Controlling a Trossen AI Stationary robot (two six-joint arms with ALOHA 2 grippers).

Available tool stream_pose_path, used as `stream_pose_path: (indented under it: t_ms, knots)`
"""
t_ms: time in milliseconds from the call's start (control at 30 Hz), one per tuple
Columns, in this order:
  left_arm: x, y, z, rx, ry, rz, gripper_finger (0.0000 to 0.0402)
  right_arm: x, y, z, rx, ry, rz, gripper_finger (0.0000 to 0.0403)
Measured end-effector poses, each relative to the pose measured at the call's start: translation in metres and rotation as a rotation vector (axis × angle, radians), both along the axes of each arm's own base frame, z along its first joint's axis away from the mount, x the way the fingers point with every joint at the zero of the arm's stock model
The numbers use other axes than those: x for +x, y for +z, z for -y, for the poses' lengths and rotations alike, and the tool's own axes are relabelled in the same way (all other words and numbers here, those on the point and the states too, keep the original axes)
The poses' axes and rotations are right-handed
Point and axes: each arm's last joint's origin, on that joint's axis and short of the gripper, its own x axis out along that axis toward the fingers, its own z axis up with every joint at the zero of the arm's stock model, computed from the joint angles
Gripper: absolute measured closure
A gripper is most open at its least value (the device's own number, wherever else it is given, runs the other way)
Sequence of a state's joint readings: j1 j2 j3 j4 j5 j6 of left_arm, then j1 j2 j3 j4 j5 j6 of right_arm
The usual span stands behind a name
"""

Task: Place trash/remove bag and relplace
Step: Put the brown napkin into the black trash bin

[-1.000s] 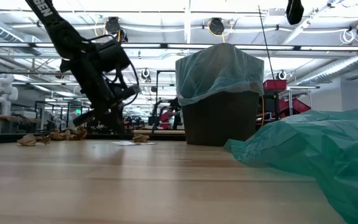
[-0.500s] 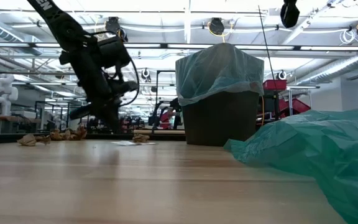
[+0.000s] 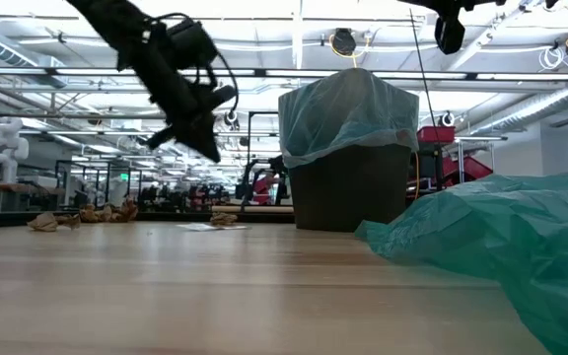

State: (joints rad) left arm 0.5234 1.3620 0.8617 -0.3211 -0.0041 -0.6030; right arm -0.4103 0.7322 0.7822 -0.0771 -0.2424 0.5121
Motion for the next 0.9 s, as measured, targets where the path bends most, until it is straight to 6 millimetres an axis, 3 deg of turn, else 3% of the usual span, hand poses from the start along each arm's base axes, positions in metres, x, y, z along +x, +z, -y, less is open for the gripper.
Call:
stream_pose_path:
  t_ms: [133,367,633,900]
  knots:
    - [0.006,0.008,-0.03,0.1,-0.013,-0.05,0.039,0.0,0.0,0.0,0.0,0.0,0.001,0.0403]
    - [0.018,-0.026,-0.068,-0.021,-0.044,-0.125,0.0322,0.0,0.002,0.0,0.026,0.015,0.02,0.0403]
    - [0.029,-0.055,-0.08,-0.051,-0.013,-0.233,0.0243,0.0,0.011,-0.001,0.021,0.028,0.113,0.0403]
    - [0.026,-0.062,-0.082,0.018,-0.025,-0.343,0.0233,0.0,0.012,-0.001,0.029,0.028,0.122,0.0403]
